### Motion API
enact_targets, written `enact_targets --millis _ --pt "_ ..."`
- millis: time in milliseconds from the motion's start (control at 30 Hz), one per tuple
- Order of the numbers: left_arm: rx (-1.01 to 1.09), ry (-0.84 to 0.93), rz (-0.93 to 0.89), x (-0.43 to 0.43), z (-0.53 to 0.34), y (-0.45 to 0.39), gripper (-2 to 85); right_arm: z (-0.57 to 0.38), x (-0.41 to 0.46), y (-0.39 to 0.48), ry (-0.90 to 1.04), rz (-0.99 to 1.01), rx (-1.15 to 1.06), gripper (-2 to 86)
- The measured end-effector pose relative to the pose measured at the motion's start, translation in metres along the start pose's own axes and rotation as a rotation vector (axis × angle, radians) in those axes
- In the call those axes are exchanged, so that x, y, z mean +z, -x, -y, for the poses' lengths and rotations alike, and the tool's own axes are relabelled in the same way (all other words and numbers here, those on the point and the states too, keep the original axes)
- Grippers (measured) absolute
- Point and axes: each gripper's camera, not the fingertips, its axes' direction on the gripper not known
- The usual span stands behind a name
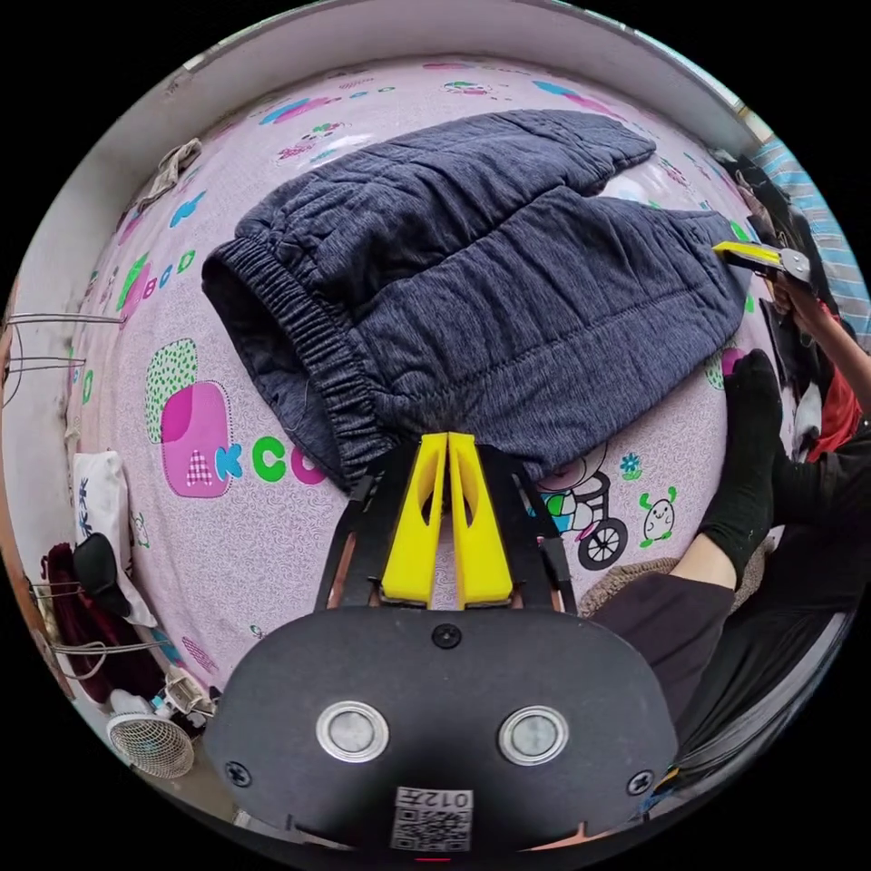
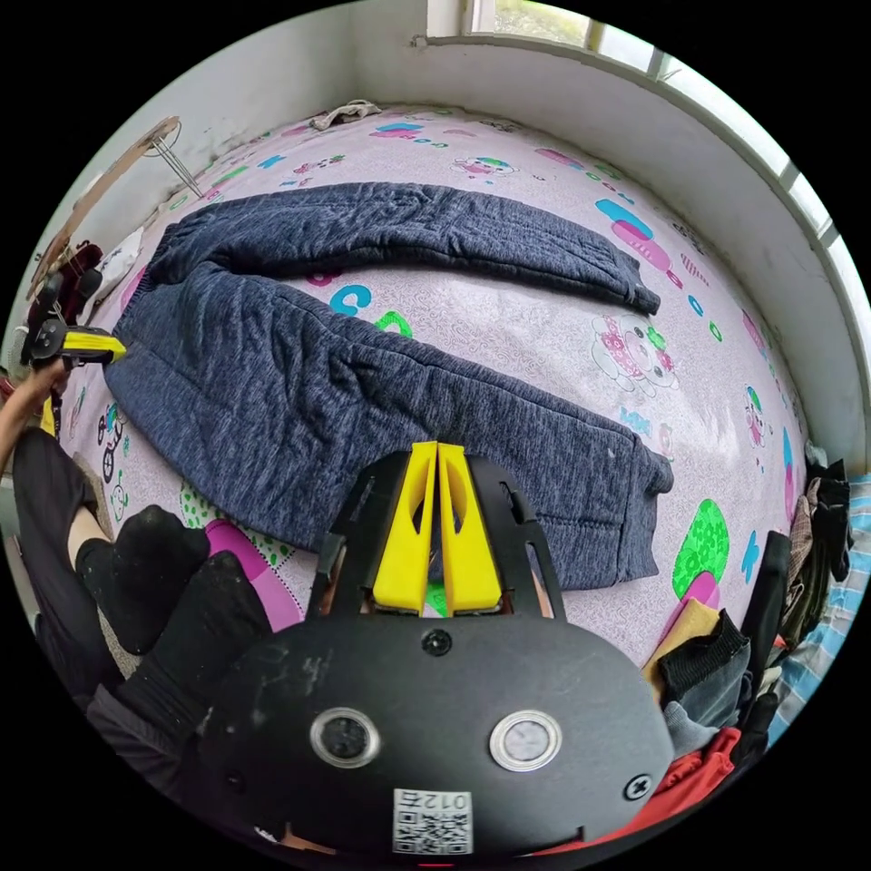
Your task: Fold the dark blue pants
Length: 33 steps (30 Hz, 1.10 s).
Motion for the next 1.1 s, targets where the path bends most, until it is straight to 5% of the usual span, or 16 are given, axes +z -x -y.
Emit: enact_targets --millis 100,200,267,400,567,1100 --pt "0.062 -0.057 -0.013 0.011 -0.015 0.014 2.8 -0.013 -0.015 -0.017 -0.041 0.008 0.040 -0.4" --pt "0.201 -0.153 0.081 0.007 -0.042 0.004 5.6 -0.032 -0.033 -0.076 -0.055 0.217 0.241 0.8" --pt "0.304 -0.182 0.140 0.009 -0.059 -0.010 7.6 -0.072 -0.049 -0.136 -0.105 0.423 0.468 3.7" --pt "0.508 -0.147 0.282 0.051 -0.085 -0.032 9.8 -0.168 -0.079 -0.211 -0.260 0.505 0.847 5.0" --pt "0.491 -0.113 0.274 0.108 -0.085 -0.011 11.5 -0.256 -0.076 -0.262 -0.297 0.659 1.159 6.6" --pt "0.552 -0.086 0.370 0.204 -0.082 -0.012 9.3 -0.252 -0.067 -0.298 -0.285 0.826 1.198 5.6"
